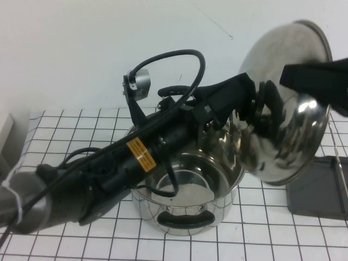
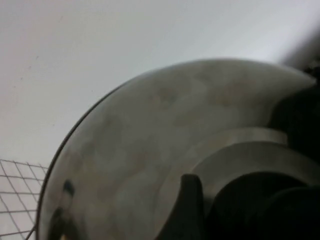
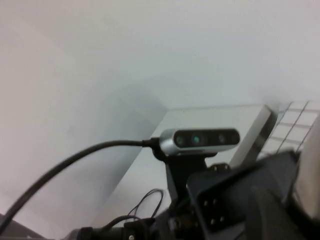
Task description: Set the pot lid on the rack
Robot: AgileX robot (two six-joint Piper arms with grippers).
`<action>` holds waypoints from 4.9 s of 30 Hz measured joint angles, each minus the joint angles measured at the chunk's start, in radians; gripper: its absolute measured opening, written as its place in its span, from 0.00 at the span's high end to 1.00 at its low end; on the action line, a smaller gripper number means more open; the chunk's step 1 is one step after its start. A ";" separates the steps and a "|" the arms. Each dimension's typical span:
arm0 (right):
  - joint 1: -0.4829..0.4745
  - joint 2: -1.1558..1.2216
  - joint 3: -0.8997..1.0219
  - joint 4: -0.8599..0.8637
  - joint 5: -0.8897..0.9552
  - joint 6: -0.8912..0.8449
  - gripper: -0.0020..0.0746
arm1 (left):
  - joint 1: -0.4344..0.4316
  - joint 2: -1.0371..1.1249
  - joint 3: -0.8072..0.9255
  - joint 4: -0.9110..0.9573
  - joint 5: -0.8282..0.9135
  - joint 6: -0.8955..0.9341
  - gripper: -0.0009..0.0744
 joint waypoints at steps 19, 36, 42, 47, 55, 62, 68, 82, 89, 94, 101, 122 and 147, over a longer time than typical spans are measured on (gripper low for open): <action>-0.031 -0.238 -0.084 -0.626 -0.136 0.245 0.90 | 0.374 -0.258 -0.005 0.580 -0.009 -0.052 0.84; -0.031 -0.149 0.016 -0.925 -0.413 0.445 0.90 | 0.428 -0.730 -0.005 1.107 0.107 -0.197 0.99; -0.031 -0.062 0.018 -0.852 -0.449 0.372 0.90 | 0.428 -0.749 -0.005 1.168 0.103 -0.250 0.99; -0.031 -0.013 0.023 -0.718 -0.476 0.233 0.90 | 0.428 -0.749 -0.005 1.211 0.103 -0.273 0.99; -0.031 0.039 0.023 -0.677 -0.526 0.180 0.89 | 0.428 -0.749 -0.005 1.248 0.103 -0.281 0.99; -0.031 0.073 0.023 -0.675 -0.539 0.180 0.85 | 0.428 -0.749 -0.005 1.295 0.103 -0.298 0.99; -0.031 0.090 0.023 -0.675 -0.568 0.178 0.62 | 0.428 -0.749 -0.005 1.322 0.103 -0.325 0.99; -0.031 0.085 0.023 -0.762 -0.526 0.164 0.44 | 0.428 -0.749 -0.005 1.322 0.063 -0.345 0.99; -0.096 0.012 0.023 -0.838 -0.439 0.225 0.46 | 0.428 -0.749 -0.005 1.322 0.057 -0.345 0.99; -0.162 -0.059 0.023 -0.846 -0.347 0.232 0.47 | 0.428 -0.749 -0.005 1.322 0.068 -0.345 0.99; -0.190 -0.158 0.023 -0.898 -0.235 0.236 0.47 | 0.428 -0.759 -0.005 1.322 0.194 -0.347 0.99; -0.190 -0.806 0.070 -0.891 -0.135 0.217 0.82 | 0.428 -1.370 0.498 1.318 0.791 -0.479 0.99; -0.190 -1.080 0.503 -0.583 -0.130 0.057 0.94 | 0.428 -1.518 0.718 1.321 0.438 -0.477 0.99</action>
